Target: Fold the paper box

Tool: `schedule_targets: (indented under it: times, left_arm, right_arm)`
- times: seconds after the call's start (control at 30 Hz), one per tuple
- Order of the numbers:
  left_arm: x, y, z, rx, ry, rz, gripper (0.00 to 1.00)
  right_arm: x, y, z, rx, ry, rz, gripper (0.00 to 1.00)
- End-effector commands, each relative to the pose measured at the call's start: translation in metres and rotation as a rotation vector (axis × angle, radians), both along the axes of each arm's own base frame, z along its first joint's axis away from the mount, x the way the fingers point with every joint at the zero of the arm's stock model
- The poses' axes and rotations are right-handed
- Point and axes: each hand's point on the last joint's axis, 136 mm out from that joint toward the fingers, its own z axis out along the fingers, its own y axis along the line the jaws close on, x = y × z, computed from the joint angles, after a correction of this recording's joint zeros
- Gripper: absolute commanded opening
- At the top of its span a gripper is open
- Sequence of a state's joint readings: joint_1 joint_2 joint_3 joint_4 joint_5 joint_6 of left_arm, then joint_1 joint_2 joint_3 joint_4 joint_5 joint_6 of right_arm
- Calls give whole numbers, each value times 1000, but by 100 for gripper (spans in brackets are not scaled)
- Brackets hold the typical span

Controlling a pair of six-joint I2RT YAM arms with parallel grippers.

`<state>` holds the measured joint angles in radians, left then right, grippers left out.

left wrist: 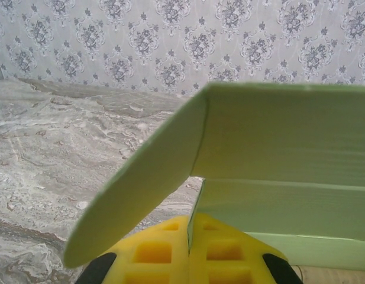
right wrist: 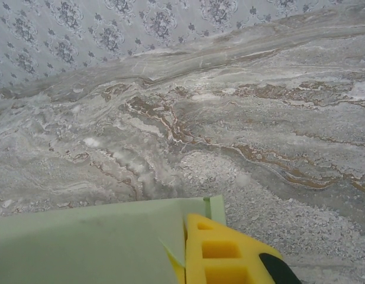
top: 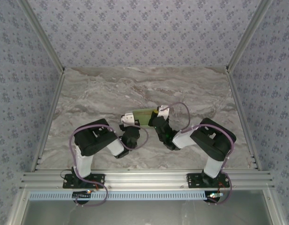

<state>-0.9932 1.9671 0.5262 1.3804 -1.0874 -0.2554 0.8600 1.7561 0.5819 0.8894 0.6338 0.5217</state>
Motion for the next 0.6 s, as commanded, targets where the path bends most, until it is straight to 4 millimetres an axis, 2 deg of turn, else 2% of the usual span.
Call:
schedule_targets:
  times: [0.0, 0.33, 0.57]
  left_arm:
    - [-10, 27, -36, 145, 77, 78, 0]
    - [-9, 26, -34, 161, 76, 85, 0]
    - [-8, 25, -31, 170, 74, 82, 0]
  right_arm:
    - [-24, -42, -72, -240, 173, -57, 8]
    - [-24, -45, -69, -249, 176, -72, 12]
    - [-22, -45, -55, -242, 163, -77, 14]
